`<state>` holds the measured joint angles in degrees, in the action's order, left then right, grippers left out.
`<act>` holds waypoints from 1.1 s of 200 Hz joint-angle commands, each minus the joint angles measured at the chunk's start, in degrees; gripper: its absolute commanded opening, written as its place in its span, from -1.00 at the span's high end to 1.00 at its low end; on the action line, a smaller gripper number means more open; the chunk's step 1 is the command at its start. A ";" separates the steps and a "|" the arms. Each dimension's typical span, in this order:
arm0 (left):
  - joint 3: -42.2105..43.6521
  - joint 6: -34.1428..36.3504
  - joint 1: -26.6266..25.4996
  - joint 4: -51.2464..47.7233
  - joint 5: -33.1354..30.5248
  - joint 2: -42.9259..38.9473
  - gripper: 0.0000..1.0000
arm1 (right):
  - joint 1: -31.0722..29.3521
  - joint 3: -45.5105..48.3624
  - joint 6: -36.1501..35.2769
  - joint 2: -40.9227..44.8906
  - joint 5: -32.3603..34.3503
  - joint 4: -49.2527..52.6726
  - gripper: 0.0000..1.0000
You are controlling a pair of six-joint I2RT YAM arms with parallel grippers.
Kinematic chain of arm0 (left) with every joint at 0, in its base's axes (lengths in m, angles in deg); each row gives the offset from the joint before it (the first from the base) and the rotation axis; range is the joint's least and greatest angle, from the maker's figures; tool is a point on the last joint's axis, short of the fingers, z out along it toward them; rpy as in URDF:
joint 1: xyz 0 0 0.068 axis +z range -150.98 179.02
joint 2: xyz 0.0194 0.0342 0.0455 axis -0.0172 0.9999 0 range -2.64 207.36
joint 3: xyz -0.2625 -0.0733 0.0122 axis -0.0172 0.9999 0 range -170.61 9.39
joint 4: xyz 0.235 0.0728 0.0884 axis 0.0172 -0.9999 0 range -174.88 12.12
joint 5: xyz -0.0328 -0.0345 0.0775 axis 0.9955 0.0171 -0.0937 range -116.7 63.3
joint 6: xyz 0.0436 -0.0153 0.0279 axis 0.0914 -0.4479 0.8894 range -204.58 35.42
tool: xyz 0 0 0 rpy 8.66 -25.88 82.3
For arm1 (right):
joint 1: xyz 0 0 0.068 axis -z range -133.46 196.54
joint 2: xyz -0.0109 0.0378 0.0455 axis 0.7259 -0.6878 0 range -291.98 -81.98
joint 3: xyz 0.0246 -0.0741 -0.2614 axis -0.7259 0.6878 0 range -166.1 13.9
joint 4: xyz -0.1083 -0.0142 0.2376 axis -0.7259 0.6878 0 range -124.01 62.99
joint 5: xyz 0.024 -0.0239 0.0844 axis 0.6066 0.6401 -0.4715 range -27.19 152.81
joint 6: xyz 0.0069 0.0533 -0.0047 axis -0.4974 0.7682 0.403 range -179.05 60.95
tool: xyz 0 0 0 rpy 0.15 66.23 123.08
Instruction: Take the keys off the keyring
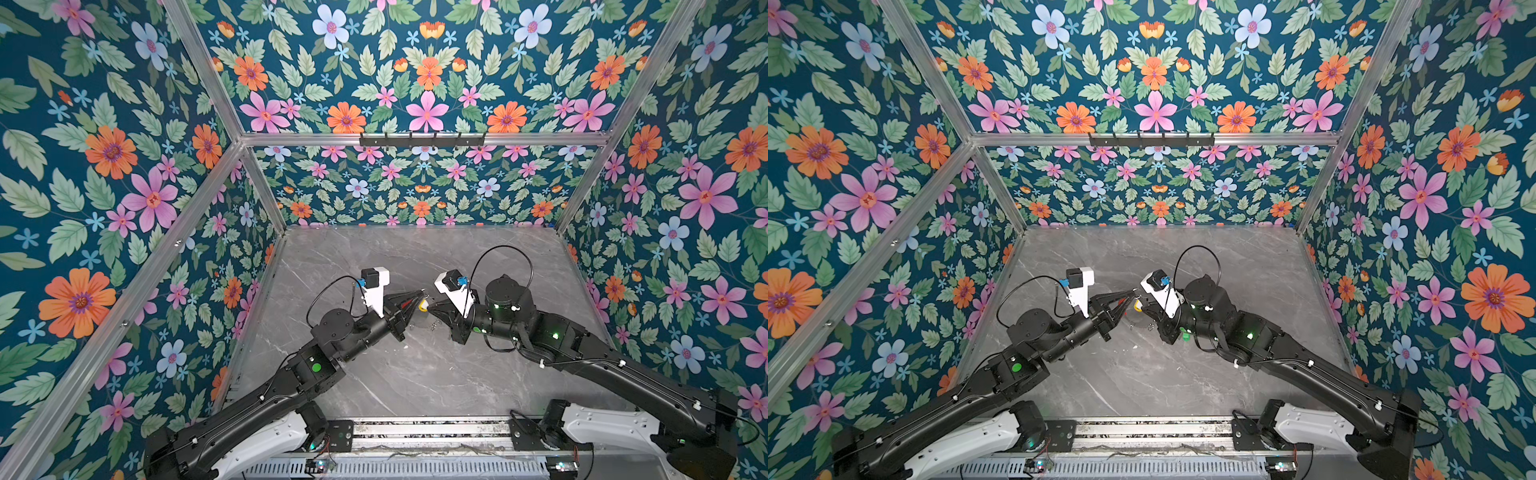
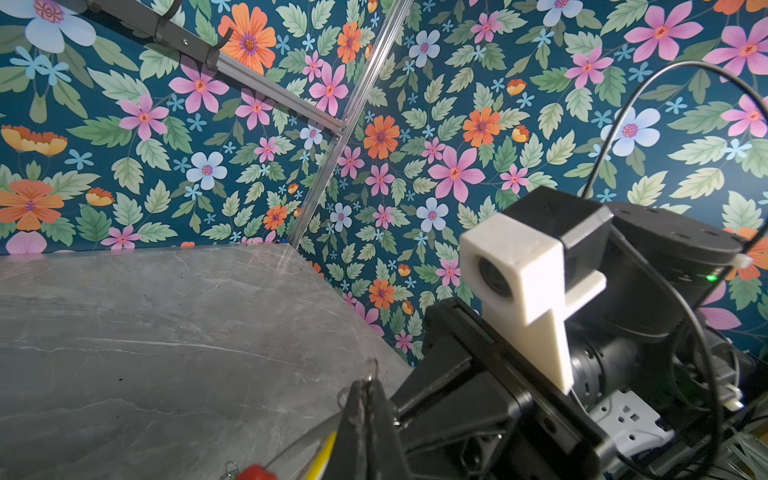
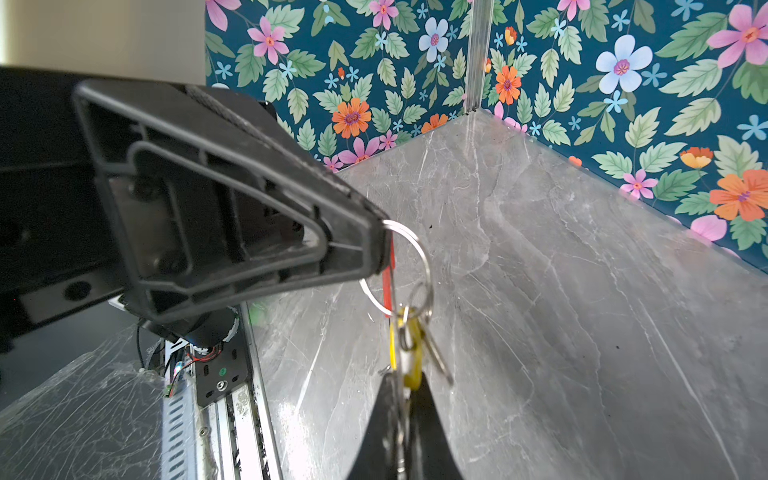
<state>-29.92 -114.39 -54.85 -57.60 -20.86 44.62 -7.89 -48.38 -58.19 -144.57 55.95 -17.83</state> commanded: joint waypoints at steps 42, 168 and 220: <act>2.12 0.80 0.14 4.71 -2.49 0.26 1.00 | -2.96 -2.68 -0.87 -2.45 3.25 0.69 1.00; 12.77 3.26 0.14 24.24 6.68 -5.90 1.00 | -4.54 2.93 -2.81 5.38 -3.21 -2.74 0.03; 13.51 2.57 0.11 27.25 11.66 -6.30 1.00 | -3.11 4.35 -2.59 12.46 -2.64 -1.03 -0.08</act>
<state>-16.50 -111.63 -54.72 -35.11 -12.92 38.68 -11.96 -43.88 -60.70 -134.25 54.05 -18.77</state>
